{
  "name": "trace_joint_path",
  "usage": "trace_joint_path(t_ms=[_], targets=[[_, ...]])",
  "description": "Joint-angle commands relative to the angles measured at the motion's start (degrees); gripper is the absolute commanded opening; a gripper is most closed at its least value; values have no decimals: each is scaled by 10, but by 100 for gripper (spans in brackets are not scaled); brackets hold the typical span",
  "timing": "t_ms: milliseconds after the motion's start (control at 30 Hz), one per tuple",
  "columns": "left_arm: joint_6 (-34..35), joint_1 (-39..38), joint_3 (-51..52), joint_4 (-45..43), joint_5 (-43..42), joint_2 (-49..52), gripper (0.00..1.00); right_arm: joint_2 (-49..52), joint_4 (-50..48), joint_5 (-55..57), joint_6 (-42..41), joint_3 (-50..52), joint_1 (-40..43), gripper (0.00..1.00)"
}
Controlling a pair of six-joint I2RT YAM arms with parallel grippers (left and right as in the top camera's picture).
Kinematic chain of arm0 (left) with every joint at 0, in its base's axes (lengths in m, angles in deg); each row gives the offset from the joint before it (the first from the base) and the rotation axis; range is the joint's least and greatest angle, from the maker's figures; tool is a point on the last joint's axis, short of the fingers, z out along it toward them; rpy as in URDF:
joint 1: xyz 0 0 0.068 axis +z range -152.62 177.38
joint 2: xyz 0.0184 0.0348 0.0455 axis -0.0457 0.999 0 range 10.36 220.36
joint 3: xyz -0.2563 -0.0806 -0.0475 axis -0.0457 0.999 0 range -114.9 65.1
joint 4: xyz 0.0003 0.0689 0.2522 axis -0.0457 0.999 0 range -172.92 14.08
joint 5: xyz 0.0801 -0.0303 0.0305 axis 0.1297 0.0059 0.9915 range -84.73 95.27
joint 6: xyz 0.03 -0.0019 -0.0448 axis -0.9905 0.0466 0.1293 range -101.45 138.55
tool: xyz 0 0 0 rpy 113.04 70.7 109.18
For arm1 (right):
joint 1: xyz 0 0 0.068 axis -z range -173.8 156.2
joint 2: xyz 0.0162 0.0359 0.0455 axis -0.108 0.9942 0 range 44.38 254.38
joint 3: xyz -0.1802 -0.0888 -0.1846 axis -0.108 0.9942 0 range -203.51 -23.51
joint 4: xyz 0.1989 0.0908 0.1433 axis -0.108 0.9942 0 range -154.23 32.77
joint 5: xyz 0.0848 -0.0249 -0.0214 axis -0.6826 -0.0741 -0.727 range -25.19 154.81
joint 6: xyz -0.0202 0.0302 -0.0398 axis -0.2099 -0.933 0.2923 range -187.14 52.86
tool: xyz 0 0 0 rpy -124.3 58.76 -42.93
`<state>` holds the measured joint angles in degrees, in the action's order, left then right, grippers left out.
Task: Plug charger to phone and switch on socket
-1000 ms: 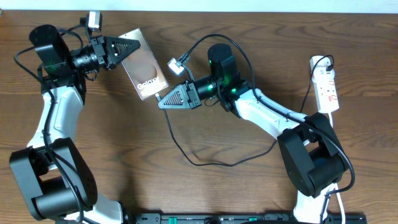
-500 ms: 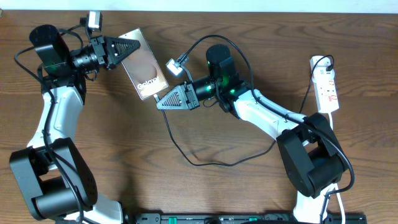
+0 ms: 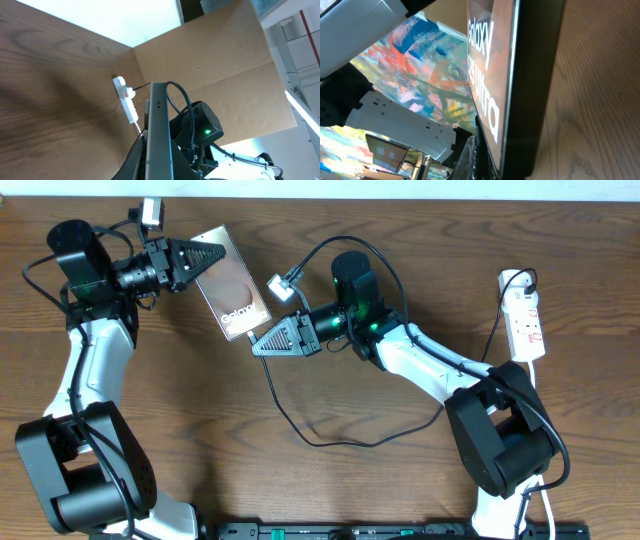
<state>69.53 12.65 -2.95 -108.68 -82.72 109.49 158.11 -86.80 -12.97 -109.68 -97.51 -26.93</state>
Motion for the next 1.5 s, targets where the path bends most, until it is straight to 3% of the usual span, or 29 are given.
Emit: trace_joint_path(t_ms=[0, 1467], targets=[[3, -2, -5, -3, -20, -1, 7, -6, -4, 9, 6, -6, 6, 1], [14, -2, -5, -3, -20, -1, 7, -6, -3, 7, 6, -5, 5, 1]])
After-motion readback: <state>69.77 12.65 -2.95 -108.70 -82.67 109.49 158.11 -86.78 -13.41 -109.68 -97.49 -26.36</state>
